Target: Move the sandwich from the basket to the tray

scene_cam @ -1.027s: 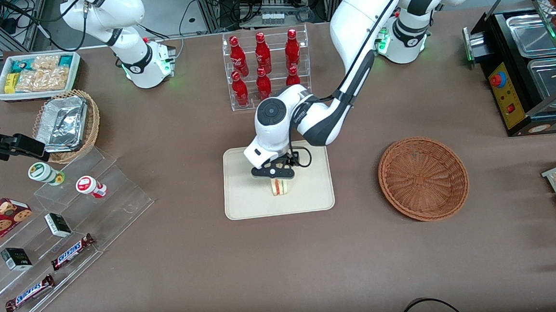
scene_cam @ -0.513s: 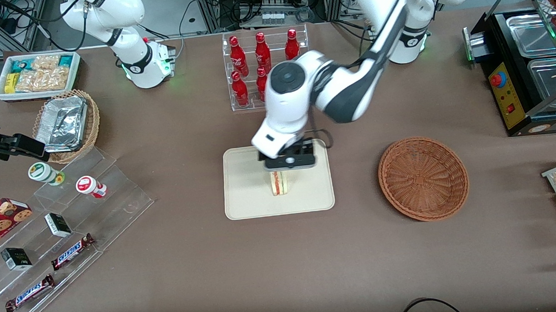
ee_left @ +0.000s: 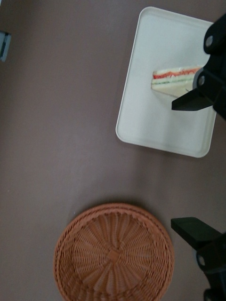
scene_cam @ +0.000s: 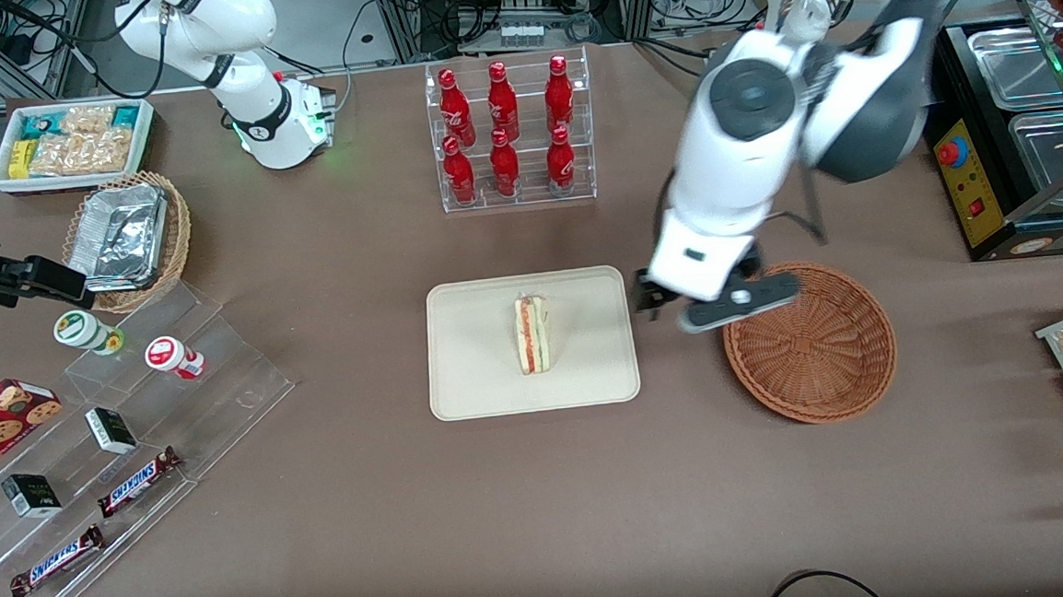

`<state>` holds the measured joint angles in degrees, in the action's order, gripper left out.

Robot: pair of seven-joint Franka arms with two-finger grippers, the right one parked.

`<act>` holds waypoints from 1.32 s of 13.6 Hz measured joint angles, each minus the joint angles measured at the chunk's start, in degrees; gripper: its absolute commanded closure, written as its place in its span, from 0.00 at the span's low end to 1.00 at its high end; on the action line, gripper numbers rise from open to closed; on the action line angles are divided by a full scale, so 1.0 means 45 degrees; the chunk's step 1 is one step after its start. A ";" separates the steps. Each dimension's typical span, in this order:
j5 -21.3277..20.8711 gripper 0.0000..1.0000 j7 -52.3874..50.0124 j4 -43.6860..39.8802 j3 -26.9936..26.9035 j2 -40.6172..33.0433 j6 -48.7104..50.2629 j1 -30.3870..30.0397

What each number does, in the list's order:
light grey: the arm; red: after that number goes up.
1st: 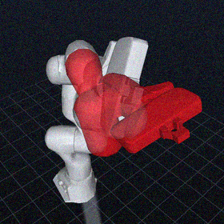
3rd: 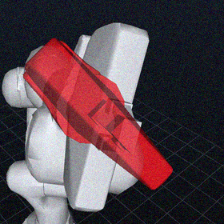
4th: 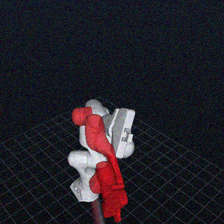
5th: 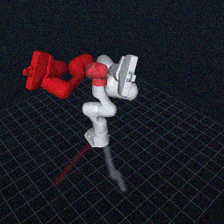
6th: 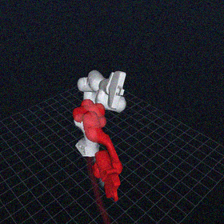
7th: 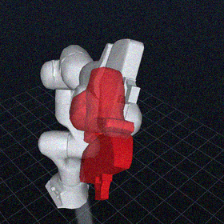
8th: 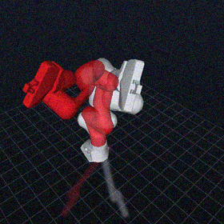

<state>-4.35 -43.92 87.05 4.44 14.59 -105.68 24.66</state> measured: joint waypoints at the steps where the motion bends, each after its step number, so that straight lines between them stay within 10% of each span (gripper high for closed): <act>1: 0.0108 0.00 0.0546 0.0192 0.0000 -0.0347 0.0263 -0.0362; 18: 0.1420 0.00 0.9326 0.0900 0.0031 -0.3016 0.3271 -0.5964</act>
<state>2.04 -1.95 91.10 4.58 1.01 -90.96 -2.17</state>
